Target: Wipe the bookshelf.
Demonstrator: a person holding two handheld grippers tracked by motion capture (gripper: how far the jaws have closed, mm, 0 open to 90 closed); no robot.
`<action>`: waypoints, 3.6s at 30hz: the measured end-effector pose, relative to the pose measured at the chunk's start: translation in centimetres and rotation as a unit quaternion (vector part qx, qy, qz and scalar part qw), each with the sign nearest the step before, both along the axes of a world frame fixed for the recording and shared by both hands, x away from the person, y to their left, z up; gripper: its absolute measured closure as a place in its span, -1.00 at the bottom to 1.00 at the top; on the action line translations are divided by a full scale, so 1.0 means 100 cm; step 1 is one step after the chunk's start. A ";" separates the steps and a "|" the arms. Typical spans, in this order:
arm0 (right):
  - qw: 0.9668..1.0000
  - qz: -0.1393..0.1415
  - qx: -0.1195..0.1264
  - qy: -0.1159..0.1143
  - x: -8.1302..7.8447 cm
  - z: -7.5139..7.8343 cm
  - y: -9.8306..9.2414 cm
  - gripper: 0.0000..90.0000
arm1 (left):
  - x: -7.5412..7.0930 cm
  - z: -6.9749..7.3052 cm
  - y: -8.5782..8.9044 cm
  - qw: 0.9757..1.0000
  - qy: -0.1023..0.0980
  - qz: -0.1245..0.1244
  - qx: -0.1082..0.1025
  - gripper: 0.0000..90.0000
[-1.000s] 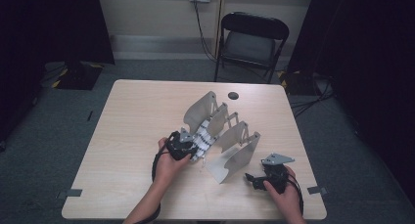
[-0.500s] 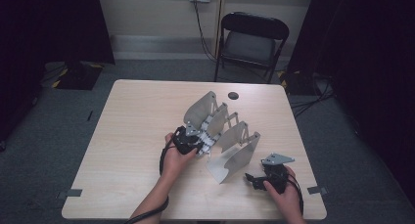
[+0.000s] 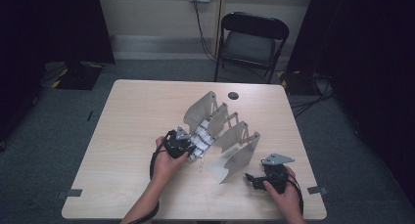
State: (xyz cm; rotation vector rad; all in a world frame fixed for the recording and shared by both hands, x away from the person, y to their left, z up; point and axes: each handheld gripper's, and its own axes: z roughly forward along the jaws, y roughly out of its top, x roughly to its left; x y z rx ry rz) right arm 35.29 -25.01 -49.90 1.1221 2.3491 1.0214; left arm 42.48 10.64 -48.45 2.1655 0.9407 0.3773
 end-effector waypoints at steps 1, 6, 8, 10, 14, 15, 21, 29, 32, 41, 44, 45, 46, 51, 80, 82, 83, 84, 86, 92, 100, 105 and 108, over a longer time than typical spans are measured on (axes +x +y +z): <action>1.000 -0.001 0.000 -0.001 0.000 0.000 0.000 -0.70 | -0.002 0.000 0.003 1.000 0.001 0.002 -0.002 0.70; 1.000 -0.001 0.000 0.000 0.000 0.000 0.000 -0.70 | -0.009 0.003 0.012 1.000 0.011 0.000 0.006 0.80; 1.000 -0.001 0.000 0.000 0.000 0.000 0.000 -0.70 | -0.010 0.004 0.011 1.000 0.013 0.003 0.012 0.82; 1.000 -0.001 0.000 0.000 0.000 0.000 0.000 -0.70 | -0.009 0.005 0.006 1.000 0.011 -0.002 0.018 0.82; 1.000 -0.001 0.000 0.000 0.000 0.000 0.000 -0.70 | -0.001 0.006 -0.008 1.000 0.003 -0.006 0.015 0.83; 1.000 -0.001 0.001 0.000 0.000 0.000 0.000 -0.70 | 0.003 0.006 -0.013 1.000 0.003 -0.004 0.009 0.82; 1.000 -0.001 0.001 0.000 0.000 0.000 0.000 -0.70 | 0.020 0.007 -0.026 1.000 0.006 0.016 -0.005 0.77; 1.000 0.000 0.000 0.000 0.000 0.000 0.000 -0.70 | 0.025 0.006 -0.032 1.000 -0.001 0.026 -0.014 0.66; 1.000 -0.001 0.000 0.000 0.000 0.000 0.000 -0.70 | 0.025 0.003 -0.030 1.000 0.001 0.024 -0.015 0.69; 1.000 -0.001 0.000 0.000 0.000 0.000 0.000 -0.70 | 0.010 0.005 -0.011 1.000 0.015 0.016 -0.002 0.84; 1.000 -0.001 0.000 0.000 0.000 0.000 0.000 -0.70 | 0.001 0.004 0.000 1.000 0.020 0.016 -0.006 0.86; 1.000 -0.001 0.000 0.000 0.000 0.000 0.000 -0.70 | -0.002 0.004 0.004 1.000 0.023 0.015 -0.005 0.86; 1.000 -0.001 0.000 0.000 0.000 0.000 0.000 -0.70 | -0.005 0.005 0.006 0.999 0.028 0.017 -0.007 0.87; 1.000 -0.002 0.000 -0.001 -0.001 0.000 0.000 -0.70 | -0.013 0.006 0.016 0.999 0.036 0.016 -0.009 0.88; 1.000 -0.002 0.001 0.000 -0.001 0.000 0.000 -0.70 | 0.018 0.005 -0.032 1.000 0.007 0.004 -0.004 0.84; 1.000 -0.002 0.000 0.000 -0.001 0.000 0.000 -0.70 | 0.012 0.005 -0.024 1.000 0.012 0.000 -0.006 0.85; 1.000 -0.002 0.001 0.000 -0.001 0.000 0.000 -0.70 | 0.009 0.005 -0.022 1.000 0.014 -0.001 -0.009 0.85; 1.000 -0.002 0.001 0.000 -0.001 0.000 0.000 -0.70 | 0.009 0.005 -0.022 1.000 0.014 -0.001 -0.009 0.85; 1.000 -0.002 0.000 0.000 -0.001 0.000 0.000 -0.70 | 0.003 0.006 -0.015 1.000 0.019 -0.007 -0.007 0.84; 1.000 -0.002 0.001 0.000 -0.001 0.000 0.000 -0.70 | 0.004 0.015 -0.021 0.999 -0.031 -0.003 -0.028 0.34; 1.000 -0.001 0.001 0.000 -0.001 0.000 0.000 -0.70 | 0.019 -0.002 -0.034 1.000 -0.015 0.010 -0.005 0.15; 1.000 -0.001 0.001 0.000 -0.001 0.000 0.000 -0.70 | 0.019 -0.006 -0.035 1.000 0.000 0.006 -0.023 0.38; 1.000 -0.001 0.001 0.000 -0.001 0.000 0.000 -0.70 | 0.016 -0.002 -0.037 1.000 0.005 -0.017 -0.004 0.65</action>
